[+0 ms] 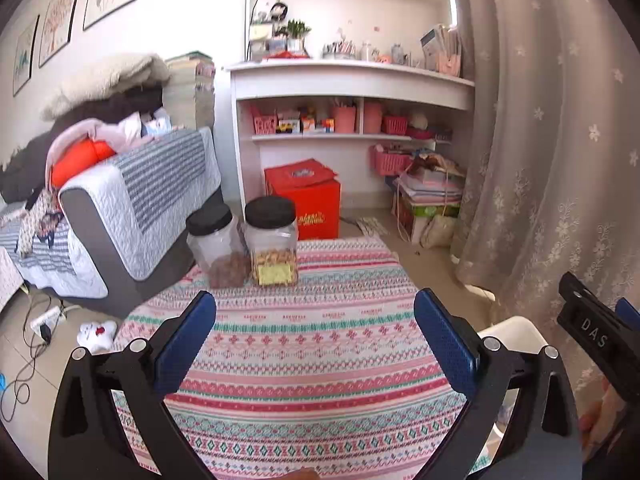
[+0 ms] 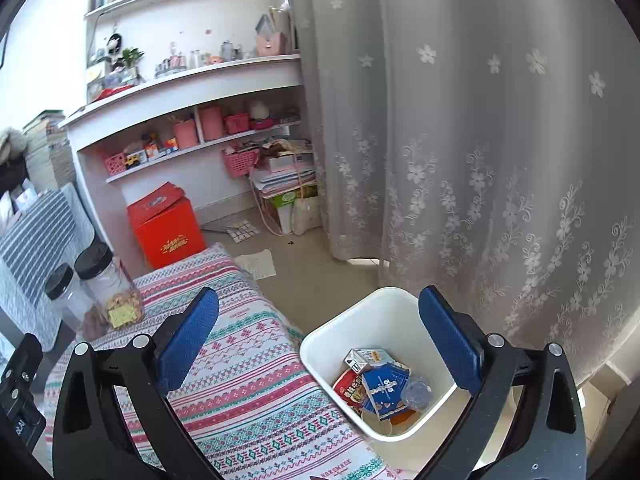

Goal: Collect trash

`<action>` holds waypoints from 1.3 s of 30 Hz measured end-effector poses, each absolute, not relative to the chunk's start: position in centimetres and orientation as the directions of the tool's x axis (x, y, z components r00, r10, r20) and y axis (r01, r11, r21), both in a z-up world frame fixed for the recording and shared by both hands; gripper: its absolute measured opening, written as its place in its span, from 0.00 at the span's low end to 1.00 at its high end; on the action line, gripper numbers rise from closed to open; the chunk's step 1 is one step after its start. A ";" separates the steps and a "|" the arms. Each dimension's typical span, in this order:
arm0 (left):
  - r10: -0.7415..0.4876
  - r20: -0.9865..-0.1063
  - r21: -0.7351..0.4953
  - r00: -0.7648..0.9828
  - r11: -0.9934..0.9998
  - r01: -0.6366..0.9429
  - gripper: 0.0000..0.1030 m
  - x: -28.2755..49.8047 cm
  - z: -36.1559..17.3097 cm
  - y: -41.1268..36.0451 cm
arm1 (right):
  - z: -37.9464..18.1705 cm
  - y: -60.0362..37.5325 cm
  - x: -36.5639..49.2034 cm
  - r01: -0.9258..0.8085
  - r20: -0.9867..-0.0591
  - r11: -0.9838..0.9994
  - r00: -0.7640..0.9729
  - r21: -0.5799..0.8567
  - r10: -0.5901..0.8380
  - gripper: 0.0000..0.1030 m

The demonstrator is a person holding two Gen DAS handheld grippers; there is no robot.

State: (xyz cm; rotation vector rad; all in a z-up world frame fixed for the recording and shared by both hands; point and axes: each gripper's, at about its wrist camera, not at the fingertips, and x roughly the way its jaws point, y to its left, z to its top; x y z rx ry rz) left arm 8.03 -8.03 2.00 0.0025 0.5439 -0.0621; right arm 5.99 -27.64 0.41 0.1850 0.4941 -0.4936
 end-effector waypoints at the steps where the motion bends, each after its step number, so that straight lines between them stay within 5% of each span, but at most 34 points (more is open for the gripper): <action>1: -0.048 -0.523 -0.041 0.851 0.999 0.031 0.94 8.0 1.5 -6.8 | 0.2 -26.6 6.2 0.482 -0.492 0.875 0.771 0.038 -0.403 0.93; 16: 0.102 -0.587 -0.032 0.803 0.988 -0.148 0.94 7.9 -0.4 -0.1 | -1.2 -19.4 7.3 0.336 -0.518 0.942 0.802 -0.020 -0.297 0.93; 39: 0.109 -0.598 -0.025 0.794 0.988 -0.154 0.94 7.9 -0.6 0.4 | -0.9 -19.1 6.9 0.311 -0.514 0.950 0.813 -0.014 -0.274 0.93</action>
